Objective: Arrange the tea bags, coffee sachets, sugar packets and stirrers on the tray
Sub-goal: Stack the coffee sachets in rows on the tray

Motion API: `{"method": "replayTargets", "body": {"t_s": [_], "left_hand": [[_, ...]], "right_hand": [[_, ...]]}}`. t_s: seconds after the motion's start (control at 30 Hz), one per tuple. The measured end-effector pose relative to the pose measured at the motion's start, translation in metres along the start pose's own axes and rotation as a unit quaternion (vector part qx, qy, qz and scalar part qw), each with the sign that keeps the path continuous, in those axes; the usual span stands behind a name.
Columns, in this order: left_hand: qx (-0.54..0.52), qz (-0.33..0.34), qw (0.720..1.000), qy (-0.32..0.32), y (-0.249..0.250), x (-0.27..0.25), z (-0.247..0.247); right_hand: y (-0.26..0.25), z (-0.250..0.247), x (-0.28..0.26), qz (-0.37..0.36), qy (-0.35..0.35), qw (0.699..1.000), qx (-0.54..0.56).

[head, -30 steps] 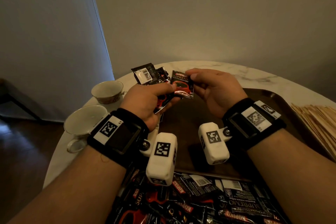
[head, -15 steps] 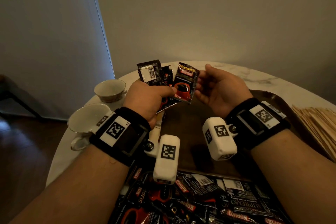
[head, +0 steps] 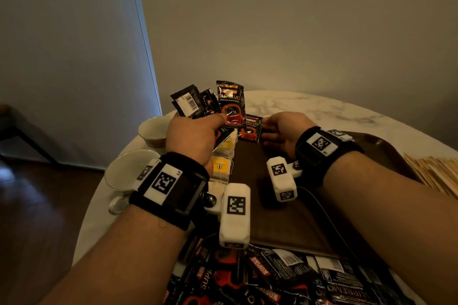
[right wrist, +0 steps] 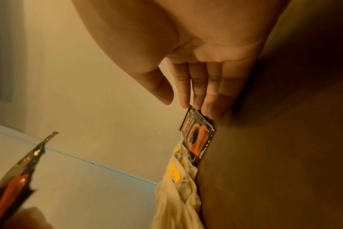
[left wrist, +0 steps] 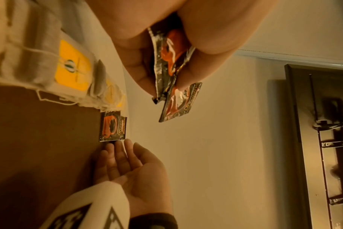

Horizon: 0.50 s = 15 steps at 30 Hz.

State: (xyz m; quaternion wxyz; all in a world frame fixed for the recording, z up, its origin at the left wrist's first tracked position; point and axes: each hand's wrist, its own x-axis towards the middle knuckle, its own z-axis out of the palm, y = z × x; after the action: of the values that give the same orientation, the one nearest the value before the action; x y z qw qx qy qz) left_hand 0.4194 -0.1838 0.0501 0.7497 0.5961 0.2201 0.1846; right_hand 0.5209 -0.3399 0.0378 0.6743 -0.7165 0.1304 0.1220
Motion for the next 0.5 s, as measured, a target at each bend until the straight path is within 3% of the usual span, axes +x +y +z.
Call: {"method": "replayTargets", "body": {"t_s": [0.5], "left_hand": [[0.013, -0.004, 1.0, -0.016, -0.0045, 0.0003, 0.0016]], "right_hand": [[0.006, -0.004, -0.0035, -0.024, 0.0, 0.999, 0.049]]}}
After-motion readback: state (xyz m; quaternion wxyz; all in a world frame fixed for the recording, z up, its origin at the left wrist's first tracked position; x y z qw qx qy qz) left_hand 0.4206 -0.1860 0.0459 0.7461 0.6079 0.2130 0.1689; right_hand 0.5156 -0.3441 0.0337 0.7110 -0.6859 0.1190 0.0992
